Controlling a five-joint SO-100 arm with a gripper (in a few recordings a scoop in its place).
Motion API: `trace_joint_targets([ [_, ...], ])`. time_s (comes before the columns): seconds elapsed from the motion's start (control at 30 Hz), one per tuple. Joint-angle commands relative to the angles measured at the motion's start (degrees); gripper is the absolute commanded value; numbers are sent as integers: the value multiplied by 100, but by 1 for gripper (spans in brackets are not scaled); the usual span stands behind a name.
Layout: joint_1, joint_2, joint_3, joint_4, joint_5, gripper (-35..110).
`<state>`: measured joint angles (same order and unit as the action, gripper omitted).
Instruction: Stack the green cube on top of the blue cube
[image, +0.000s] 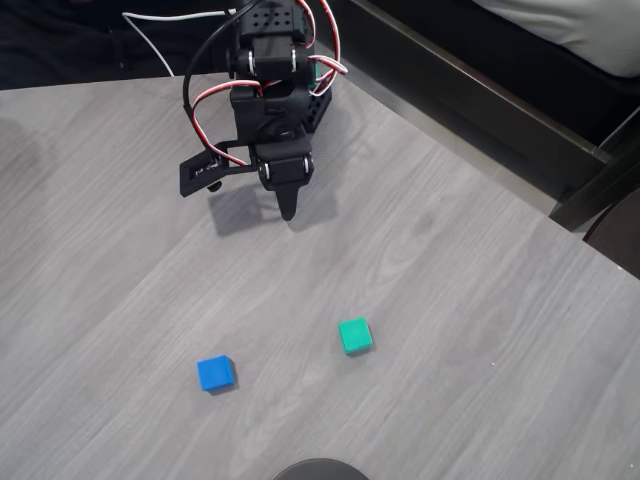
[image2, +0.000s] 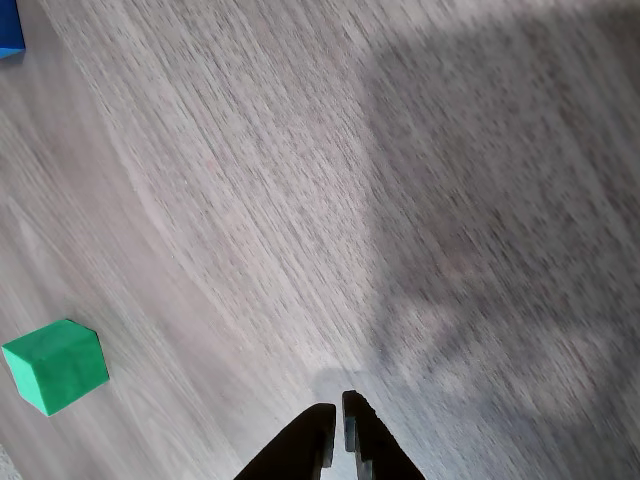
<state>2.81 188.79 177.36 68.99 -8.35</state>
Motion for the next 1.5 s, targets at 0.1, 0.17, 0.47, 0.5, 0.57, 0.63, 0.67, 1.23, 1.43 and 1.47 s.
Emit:
trace_joint_targets([
  [0.1, -9, 237, 18, 114, 9, 0],
  [0.17, -9, 237, 18, 114, 9, 0],
  [0.47, -18, 237, 18, 114, 9, 0],
  [0.5, -18, 237, 18, 114, 9, 0],
  [0.57, -18, 237, 18, 114, 9, 0],
  [0.63, -18, 237, 18, 114, 9, 0],
  [0.67, -18, 237, 18, 114, 9, 0],
  [1.23, -132, 237, 18, 62, -158, 0],
  [1.43, -88, 237, 18, 62, -123, 0],
  [1.47, -88, 237, 18, 62, -123, 0],
])
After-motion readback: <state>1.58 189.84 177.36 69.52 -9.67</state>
